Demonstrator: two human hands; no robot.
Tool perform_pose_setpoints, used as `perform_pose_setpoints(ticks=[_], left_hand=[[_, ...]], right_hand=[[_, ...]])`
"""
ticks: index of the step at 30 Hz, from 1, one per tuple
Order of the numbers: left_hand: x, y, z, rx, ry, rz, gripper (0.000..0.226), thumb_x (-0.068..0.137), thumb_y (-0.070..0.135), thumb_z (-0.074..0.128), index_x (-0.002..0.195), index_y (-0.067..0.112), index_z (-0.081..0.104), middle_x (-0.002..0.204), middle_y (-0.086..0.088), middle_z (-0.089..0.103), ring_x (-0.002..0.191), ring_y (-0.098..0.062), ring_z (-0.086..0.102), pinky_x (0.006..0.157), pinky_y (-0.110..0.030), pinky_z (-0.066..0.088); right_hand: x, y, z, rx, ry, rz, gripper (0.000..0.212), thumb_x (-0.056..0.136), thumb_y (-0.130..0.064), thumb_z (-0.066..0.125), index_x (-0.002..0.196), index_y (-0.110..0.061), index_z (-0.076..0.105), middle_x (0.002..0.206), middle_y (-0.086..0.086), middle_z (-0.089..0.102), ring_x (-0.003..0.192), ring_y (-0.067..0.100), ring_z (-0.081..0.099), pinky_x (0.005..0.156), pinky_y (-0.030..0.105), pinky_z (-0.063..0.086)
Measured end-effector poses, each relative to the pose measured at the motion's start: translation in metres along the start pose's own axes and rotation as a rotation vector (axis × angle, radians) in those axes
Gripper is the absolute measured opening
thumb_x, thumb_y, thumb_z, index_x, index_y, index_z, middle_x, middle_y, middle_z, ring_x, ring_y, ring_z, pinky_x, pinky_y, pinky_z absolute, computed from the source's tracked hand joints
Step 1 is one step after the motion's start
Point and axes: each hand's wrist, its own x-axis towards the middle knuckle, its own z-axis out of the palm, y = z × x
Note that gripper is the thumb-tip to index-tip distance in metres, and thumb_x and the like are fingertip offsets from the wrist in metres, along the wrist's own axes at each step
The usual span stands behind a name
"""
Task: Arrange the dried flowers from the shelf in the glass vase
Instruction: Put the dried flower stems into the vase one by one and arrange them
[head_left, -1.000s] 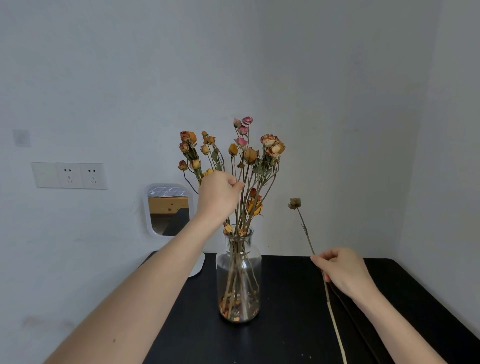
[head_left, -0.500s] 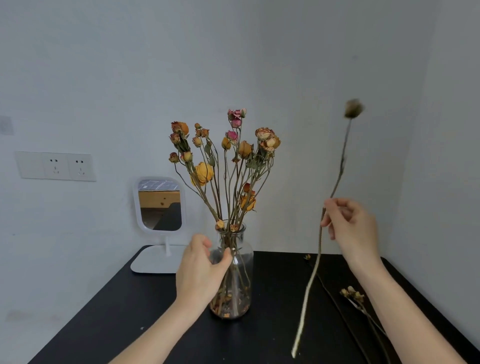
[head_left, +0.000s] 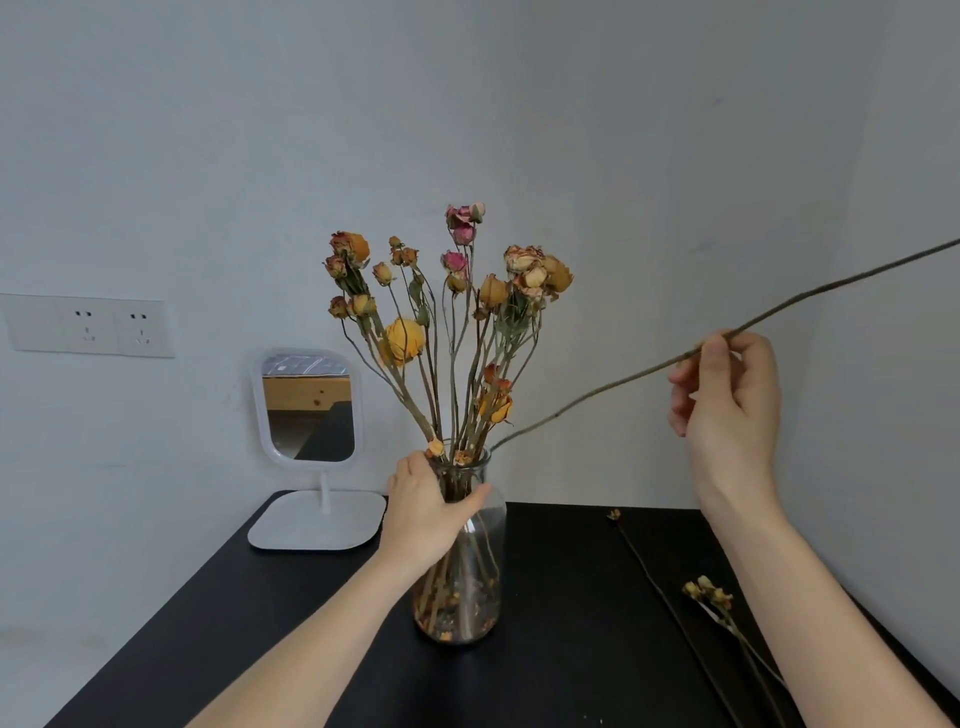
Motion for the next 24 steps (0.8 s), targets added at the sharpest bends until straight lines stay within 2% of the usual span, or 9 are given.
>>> perform_pose_setpoints(ticks=[5,9,11,13,17,21,24], left_hand=[[0.002,-0.008,-0.008,-0.153,-0.052,0.044,0.045,0.072,0.042,0.071,0.109,0.024,0.054,0.104,0.009,0.056,0.101,-0.007,0.049,0.082,-0.021,0.039],[0.006,-0.009,-0.014,-0.242,-0.129,-0.002,0.033,0.073,0.028,0.072,0.095,0.037,0.049,0.097,0.017,0.055,0.092,0.000,0.050,0.070,-0.011,0.035],[0.007,-0.010,-0.015,-0.301,-0.166,-0.037,0.034,0.073,0.024,0.071,0.090,0.041,0.047,0.095,0.018,0.056,0.090,0.002,0.051,0.068,-0.012,0.035],[0.007,-0.011,-0.016,-0.341,-0.194,-0.078,0.037,0.074,0.024,0.070,0.095,0.040,0.045,0.098,0.019,0.055,0.092,0.001,0.050,0.075,-0.018,0.038],[0.008,-0.011,-0.016,-0.373,-0.231,-0.149,0.058,0.074,0.024,0.070,0.125,0.024,0.041,0.116,0.006,0.053,0.109,-0.013,0.049,0.091,-0.032,0.042],[0.006,-0.012,-0.014,-0.403,-0.239,-0.170,0.064,0.075,0.023,0.069,0.131,0.021,0.038,0.124,0.002,0.052,0.116,-0.017,0.048,0.100,-0.039,0.042],[0.006,-0.015,-0.013,-0.425,-0.240,-0.162,0.063,0.076,0.023,0.069,0.131,0.023,0.038,0.124,0.003,0.051,0.117,-0.016,0.048,0.099,-0.036,0.041]], right_hand=[[0.001,0.001,0.005,0.004,0.021,0.053,0.024,0.100,-0.022,0.035,0.081,-0.031,0.046,0.053,-0.016,0.054,0.045,-0.001,0.044,0.038,0.012,0.034],[0.004,-0.002,0.005,0.045,0.027,0.066,0.024,0.100,-0.020,0.035,0.080,-0.028,0.045,0.051,-0.016,0.052,0.043,0.000,0.042,0.037,0.013,0.033],[0.005,-0.004,0.006,0.077,0.033,0.072,0.025,0.100,-0.018,0.034,0.080,-0.027,0.045,0.051,-0.015,0.051,0.043,0.001,0.041,0.037,0.014,0.032],[0.006,-0.006,0.007,0.105,0.036,0.071,0.026,0.100,-0.017,0.034,0.079,-0.027,0.045,0.050,-0.015,0.051,0.042,0.002,0.041,0.036,0.015,0.032],[0.007,-0.009,0.014,0.135,0.016,0.048,0.027,0.100,-0.016,0.033,0.078,-0.026,0.045,0.050,-0.015,0.052,0.042,0.002,0.041,0.036,0.015,0.031],[0.003,-0.009,0.025,0.076,-0.079,0.028,0.027,0.100,-0.017,0.034,0.076,-0.025,0.043,0.050,-0.015,0.051,0.042,0.001,0.041,0.036,0.016,0.032],[-0.002,-0.009,0.036,0.009,-0.182,0.015,0.025,0.099,-0.016,0.037,0.077,-0.024,0.046,0.053,-0.012,0.054,0.044,0.001,0.043,0.035,0.017,0.034]])
